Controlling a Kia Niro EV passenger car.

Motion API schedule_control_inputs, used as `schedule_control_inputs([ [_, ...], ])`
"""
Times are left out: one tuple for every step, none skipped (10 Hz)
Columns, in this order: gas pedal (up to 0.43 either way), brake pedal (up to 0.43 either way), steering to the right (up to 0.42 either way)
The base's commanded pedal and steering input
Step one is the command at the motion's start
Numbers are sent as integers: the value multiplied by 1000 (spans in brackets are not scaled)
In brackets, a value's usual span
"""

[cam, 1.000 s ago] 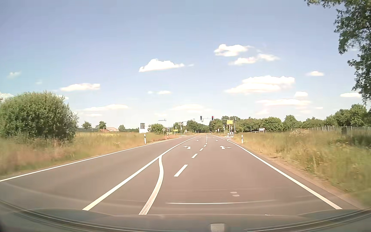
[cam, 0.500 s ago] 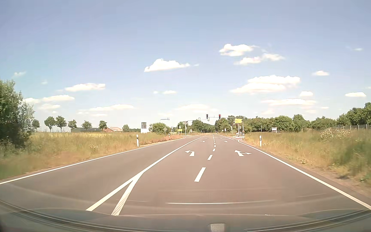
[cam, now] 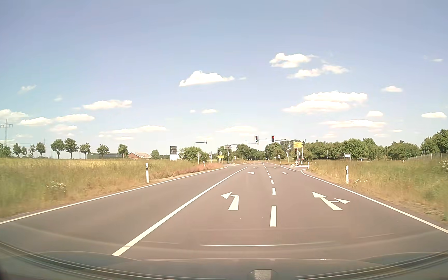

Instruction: Follow the waypoints while adhering to traffic rules and regulations

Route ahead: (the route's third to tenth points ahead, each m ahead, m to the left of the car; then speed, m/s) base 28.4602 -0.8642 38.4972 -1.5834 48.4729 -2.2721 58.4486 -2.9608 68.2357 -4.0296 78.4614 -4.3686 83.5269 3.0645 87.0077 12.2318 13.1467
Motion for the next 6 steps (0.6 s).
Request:
schedule_control_inputs([
  [0, 140, 2],
  [0, 140, 6],
  [0, 140, 9],
  [0, 134, 10],
  [0, 140, 12],
  [0, 140, 14],
])
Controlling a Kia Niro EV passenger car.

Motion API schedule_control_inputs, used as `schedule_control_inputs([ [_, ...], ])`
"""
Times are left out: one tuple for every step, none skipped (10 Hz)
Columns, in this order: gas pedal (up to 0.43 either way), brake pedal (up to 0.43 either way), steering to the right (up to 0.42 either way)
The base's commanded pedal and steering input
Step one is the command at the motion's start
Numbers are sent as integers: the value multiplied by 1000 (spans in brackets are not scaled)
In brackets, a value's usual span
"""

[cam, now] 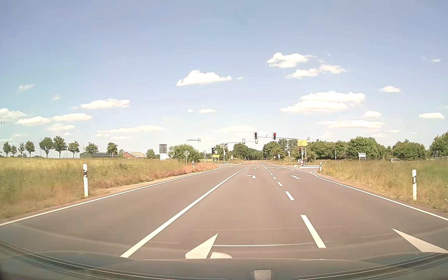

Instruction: Follow the waypoints while adhering to traffic rules and regulations

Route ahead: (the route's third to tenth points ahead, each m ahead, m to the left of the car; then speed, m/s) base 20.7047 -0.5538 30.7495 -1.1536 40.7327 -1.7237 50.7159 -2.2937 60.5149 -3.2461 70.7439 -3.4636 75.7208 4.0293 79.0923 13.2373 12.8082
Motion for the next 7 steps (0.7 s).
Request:
schedule_control_inputs([
  [0, 140, 16],
  [0, 140, 15],
  [0, 140, 16],
  [0, 140, 16],
  [0, 140, 15],
  [0, 140, 15],
  [0, 140, 15],
])
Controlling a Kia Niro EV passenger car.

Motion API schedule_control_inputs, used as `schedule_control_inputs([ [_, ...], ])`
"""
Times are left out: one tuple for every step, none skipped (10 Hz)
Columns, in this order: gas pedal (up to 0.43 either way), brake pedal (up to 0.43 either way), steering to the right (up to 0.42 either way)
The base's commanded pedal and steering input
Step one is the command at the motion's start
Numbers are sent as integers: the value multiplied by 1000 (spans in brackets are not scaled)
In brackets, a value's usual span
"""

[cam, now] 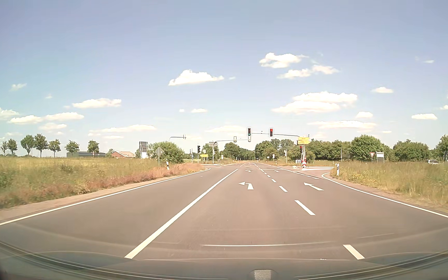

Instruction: Follow the waypoints while adhering to traffic rules and regulations

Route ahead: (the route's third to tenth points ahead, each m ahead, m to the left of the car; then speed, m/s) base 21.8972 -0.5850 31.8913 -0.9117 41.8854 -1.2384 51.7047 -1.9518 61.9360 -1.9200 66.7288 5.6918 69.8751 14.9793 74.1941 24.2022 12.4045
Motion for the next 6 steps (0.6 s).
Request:
schedule_control_inputs([
  [0, 140, 15],
  [0, 140, 15],
  [0, 140, 14],
  [0, 140, 13],
  [0, 140, 13],
  [0, 140, 12],
])
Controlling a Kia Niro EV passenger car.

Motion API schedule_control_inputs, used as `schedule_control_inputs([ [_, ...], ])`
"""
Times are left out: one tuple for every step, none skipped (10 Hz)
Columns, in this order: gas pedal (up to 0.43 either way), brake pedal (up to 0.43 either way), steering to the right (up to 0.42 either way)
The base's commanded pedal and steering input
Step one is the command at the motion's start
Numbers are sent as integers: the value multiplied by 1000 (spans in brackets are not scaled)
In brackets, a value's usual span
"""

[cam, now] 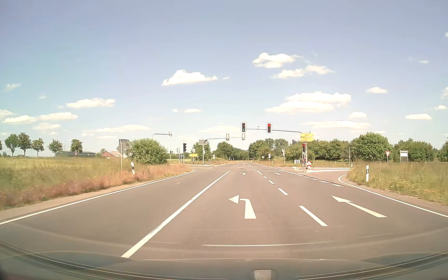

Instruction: Follow the waypoints while adhering to traffic rules and regulations

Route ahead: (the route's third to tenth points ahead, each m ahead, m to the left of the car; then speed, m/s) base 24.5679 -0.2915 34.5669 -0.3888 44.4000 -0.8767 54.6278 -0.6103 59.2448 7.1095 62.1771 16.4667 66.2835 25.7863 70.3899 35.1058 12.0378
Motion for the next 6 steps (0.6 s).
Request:
schedule_control_inputs([
  [0, 140, 10],
  [0, 140, 9],
  [0, 140, 8],
  [0, 140, 7],
  [0, 140, 6],
  [0, 140, 6],
])
